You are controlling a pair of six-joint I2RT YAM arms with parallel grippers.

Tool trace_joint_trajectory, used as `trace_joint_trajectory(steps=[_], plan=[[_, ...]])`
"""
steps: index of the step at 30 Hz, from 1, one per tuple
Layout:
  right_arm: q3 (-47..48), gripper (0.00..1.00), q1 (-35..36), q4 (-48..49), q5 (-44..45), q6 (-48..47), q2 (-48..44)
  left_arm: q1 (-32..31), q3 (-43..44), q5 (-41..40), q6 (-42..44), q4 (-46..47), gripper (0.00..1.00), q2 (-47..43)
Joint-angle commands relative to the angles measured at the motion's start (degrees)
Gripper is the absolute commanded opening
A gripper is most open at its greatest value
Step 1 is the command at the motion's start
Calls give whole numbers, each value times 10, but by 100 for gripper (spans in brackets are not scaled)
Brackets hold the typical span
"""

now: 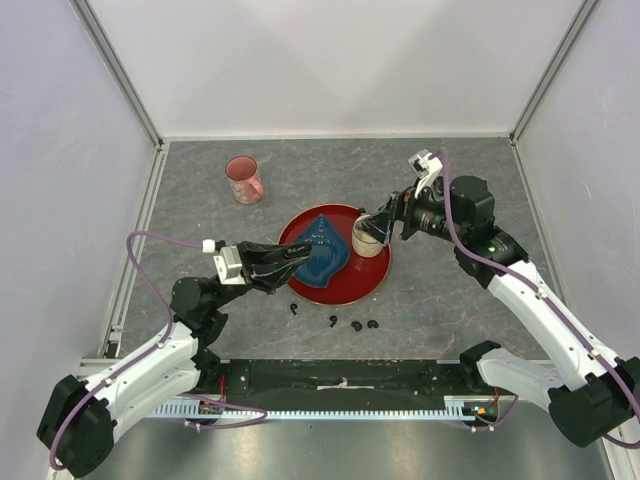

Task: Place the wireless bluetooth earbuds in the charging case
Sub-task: Pick up the charging case at the center of the board.

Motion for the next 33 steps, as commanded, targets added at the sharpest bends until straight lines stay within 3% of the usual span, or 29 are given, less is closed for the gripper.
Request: trace_joint_trajectory(steps=[1, 7, 13, 33], plan=[[-6, 98, 0, 47, -50, 24, -19, -4, 10, 25, 19, 17, 2, 7], [-18, 97, 33, 129, -93, 78, -14, -3, 7, 27, 18, 28, 2, 23], [22, 96, 145, 106, -48, 32, 25, -4, 10, 23, 17, 38, 2, 36], [30, 95, 168, 129, 10, 35, 89, -9, 9, 52, -34, 134, 2, 87]])
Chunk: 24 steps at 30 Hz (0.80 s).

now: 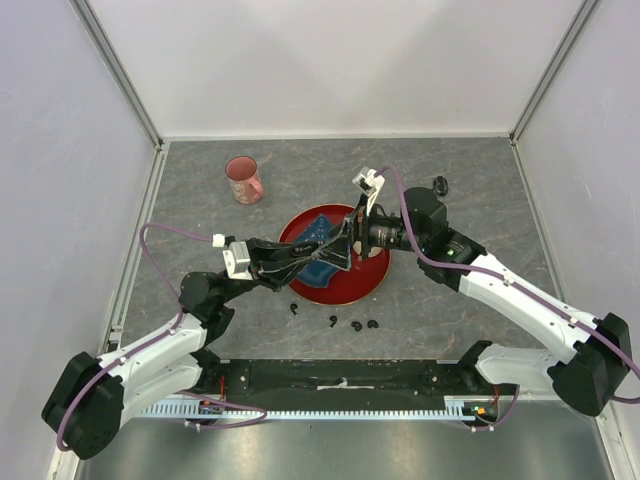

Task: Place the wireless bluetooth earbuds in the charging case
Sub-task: Pick up the charging case at the center of the board, then open the charging case.

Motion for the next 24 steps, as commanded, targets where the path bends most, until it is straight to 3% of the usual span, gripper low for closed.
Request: trace_joint_trajectory(steps=[1, 24], plan=[[34, 95, 3, 20, 25, -11, 16, -7, 9, 31, -15, 60, 2, 6], [43, 98, 1, 32, 48, -1, 16, -7, 2, 44, 25, 33, 2, 2]])
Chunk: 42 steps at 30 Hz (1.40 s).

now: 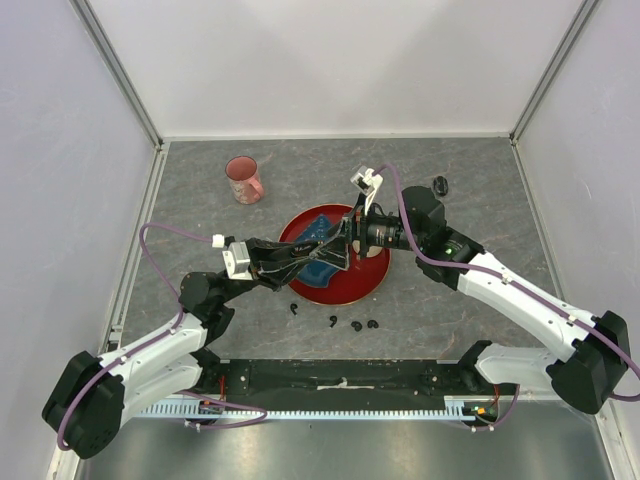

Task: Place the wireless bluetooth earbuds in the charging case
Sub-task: Open the charging case.

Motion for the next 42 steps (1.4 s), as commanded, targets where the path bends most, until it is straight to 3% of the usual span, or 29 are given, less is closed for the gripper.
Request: trace_joint_trajectory(steps=[1, 28, 42], plan=[[33, 98, -2, 32, 51, -3, 5, -7, 3, 45, 20, 21, 2, -4], [31, 98, -17, 48, 50, 15, 2, -6, -6, 41, 19, 18, 2, -11], [33, 98, -35, 87, 29, 31, -50, -6, -33, -26, 33, 23, 2, -11]])
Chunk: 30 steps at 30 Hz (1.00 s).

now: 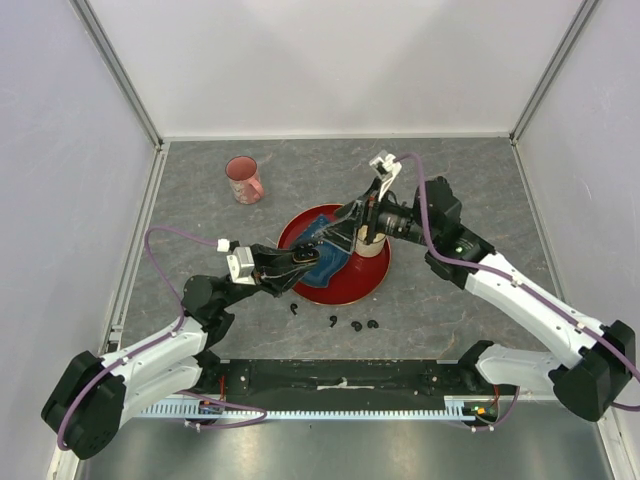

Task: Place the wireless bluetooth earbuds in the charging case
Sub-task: Open the charging case.

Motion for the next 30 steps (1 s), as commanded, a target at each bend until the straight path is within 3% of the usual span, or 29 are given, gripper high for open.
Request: trace_joint_trajectory(steps=[1, 4, 8, 12, 20, 25, 30], plan=[[29, 98, -17, 48, 0, 11, -41, -3, -9, -29, 29, 32, 2, -7], [23, 98, -38, 28, 26, 11, -58, -2, -8, -32, 35, 35, 2, -2], [-6, 98, -89, -37, 146, 42, -78, -3, -3, -28, 34, 26, 2, -7], [-32, 98, -162, -87, 140, 74, -60, -3, -8, -32, 33, 14, 2, -28], [-84, 98, -168, -170, 245, 26, -116, -3, 11, -34, 43, -29, 2, -53], [-133, 88, -168, -182, 301, 21, -177, -3, 0, -40, 36, -22, 2, -61], [-126, 80, -168, -229, 279, 27, -148, -3, -5, -37, 38, -11, 2, -58]])
